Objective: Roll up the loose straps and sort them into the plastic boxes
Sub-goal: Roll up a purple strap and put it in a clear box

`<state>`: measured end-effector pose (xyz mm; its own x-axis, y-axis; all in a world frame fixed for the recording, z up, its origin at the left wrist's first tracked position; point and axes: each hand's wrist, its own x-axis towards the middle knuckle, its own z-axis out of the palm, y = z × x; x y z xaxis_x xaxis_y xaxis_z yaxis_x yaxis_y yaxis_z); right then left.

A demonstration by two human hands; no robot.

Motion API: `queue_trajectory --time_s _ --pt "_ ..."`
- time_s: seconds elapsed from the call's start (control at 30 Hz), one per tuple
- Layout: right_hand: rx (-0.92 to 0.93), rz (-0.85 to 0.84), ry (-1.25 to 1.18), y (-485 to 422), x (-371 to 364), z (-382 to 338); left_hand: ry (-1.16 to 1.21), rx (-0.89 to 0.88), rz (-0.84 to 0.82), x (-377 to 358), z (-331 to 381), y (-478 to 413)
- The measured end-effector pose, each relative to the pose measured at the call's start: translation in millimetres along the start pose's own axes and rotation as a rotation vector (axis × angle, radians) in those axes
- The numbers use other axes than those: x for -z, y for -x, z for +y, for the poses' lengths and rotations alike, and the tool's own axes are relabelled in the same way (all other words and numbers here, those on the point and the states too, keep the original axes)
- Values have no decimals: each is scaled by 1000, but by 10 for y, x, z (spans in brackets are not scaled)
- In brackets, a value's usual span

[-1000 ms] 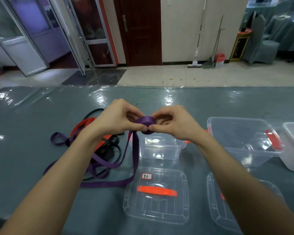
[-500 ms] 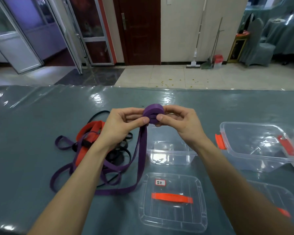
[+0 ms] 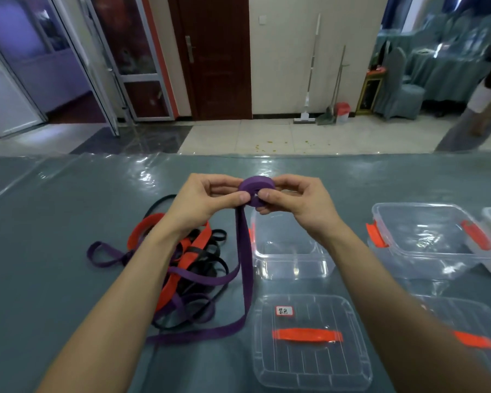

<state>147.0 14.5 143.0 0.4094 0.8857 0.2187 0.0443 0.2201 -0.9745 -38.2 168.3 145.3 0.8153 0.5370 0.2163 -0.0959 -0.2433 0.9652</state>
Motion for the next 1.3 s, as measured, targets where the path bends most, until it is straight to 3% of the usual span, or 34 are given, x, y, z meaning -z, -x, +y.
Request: queue_trajectory --time_s 0.2,0.33,0.67,0.9,1.0,1.17,1.3 --pt "-89 -65 3 -4 -26 122 -49 13 -28 94 -142 37" --pt "-93 -156 140 -62 -21 89 -95 27 -84 162 -102 27" --pt "-51 -77 -5 -104 -115 188 45 -45 87 -4 -298 135" --pt "-55 -190 440 -265 40 27 -260 -10 -74 223 -89 -63" --pt "-5 -144 273 -319 -4 18 -218 -67 -20 229 -29 -150" --pt "19 -8 -157 -312 -140 213 111 -86 202 -73 -212 -72" --pt "-14 -62 -147 -222 -104 361 55 -15 165 -45 -210 -21"
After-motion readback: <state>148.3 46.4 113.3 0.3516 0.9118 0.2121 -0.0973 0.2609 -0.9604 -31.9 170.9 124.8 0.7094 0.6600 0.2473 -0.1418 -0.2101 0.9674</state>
